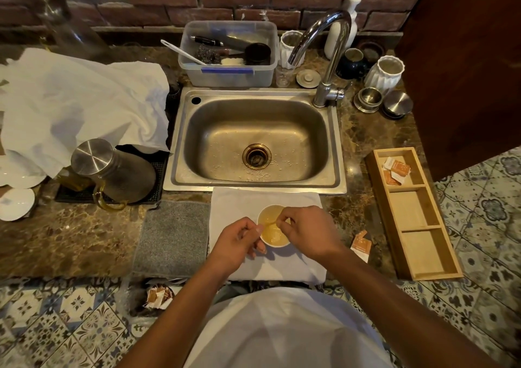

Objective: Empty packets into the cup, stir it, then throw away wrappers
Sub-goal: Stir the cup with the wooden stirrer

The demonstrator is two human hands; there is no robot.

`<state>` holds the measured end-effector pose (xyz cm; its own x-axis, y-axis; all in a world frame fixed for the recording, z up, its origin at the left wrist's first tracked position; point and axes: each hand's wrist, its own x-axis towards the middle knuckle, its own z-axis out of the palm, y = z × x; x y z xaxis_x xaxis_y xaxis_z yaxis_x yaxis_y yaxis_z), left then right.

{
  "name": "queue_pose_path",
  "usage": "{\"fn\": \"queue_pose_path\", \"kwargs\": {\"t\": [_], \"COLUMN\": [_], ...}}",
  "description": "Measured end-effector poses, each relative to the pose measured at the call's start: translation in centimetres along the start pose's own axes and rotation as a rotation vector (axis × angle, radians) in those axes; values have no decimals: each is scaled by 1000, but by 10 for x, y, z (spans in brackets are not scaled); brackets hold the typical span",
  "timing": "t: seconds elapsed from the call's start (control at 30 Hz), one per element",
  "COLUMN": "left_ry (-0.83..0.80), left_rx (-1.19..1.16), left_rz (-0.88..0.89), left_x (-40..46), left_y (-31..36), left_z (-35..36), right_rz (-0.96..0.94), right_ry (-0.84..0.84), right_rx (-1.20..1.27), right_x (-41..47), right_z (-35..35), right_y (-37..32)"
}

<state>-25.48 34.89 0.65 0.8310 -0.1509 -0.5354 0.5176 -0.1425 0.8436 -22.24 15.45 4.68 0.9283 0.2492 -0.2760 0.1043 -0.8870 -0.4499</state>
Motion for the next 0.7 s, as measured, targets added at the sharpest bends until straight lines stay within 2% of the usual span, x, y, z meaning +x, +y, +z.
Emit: {"fn": "queue_pose_path", "kwargs": {"t": [0.17, 0.47, 0.7], "left_ry": [-4, 18, 2], "left_rx": [69, 59, 76], "left_rz": [41, 55, 48], "left_x": [2, 2, 3], "left_y": [3, -2, 0], "left_z": [3, 2, 4], "right_rz": [45, 6, -7], "right_ry": [62, -78, -54], "right_rx": [-16, -38, 86], "right_x": [4, -7, -1], "right_z": [-1, -7, -1], "right_y": [7, 8, -2]}}
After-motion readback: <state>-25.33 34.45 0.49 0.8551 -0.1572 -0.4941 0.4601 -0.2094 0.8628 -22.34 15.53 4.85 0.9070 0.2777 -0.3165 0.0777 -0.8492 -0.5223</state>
